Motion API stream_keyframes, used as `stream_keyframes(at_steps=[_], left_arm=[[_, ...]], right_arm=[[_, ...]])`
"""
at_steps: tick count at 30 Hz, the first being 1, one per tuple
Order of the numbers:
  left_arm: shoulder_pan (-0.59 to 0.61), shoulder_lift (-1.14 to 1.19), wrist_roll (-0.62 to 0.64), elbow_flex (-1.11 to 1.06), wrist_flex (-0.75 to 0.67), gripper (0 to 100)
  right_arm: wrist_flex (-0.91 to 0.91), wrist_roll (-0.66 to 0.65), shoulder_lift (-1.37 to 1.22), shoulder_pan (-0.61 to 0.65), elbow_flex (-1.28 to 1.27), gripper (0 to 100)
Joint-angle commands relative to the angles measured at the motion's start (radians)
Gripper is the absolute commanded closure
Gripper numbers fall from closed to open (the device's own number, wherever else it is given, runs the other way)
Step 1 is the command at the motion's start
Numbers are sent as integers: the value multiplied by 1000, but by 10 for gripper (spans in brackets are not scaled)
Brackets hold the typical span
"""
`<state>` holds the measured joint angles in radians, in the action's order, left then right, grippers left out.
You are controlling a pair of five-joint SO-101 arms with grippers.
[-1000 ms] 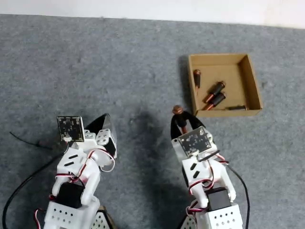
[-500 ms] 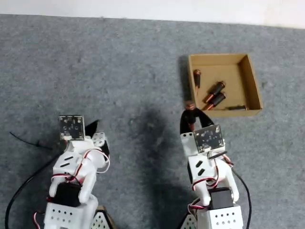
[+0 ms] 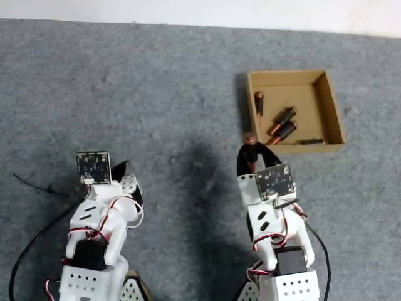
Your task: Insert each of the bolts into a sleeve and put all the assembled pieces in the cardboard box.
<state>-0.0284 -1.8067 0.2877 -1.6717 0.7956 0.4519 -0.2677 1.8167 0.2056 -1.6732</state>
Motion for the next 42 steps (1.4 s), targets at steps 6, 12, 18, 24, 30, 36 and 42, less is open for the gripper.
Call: stream_keyframes(at_steps=[6, 12, 18, 24, 30, 36, 42], left_arm=[[12, -10, -38, -24, 6, 989], [-47, -8, -235, -25, 49, 993], [-154, -10, -307, -25, 138, 993], [-114, -10, -305, -25, 138, 993], [-114, -10, -305, -25, 138, 993], [-114, -10, -305, -25, 138, 993], [-117, -10, -305, -25, 138, 993]], right_arm=[[-10, 2, 21, -12, -105, 993], [58, 3, 21, -7, -105, 992], [162, 6, 21, -7, -105, 992], [243, 6, 21, -10, -105, 992], [269, 3, 21, -24, -102, 992], [88, -12, 22, -170, -101, 993], [74, -91, 19, -183, -2, 994]])
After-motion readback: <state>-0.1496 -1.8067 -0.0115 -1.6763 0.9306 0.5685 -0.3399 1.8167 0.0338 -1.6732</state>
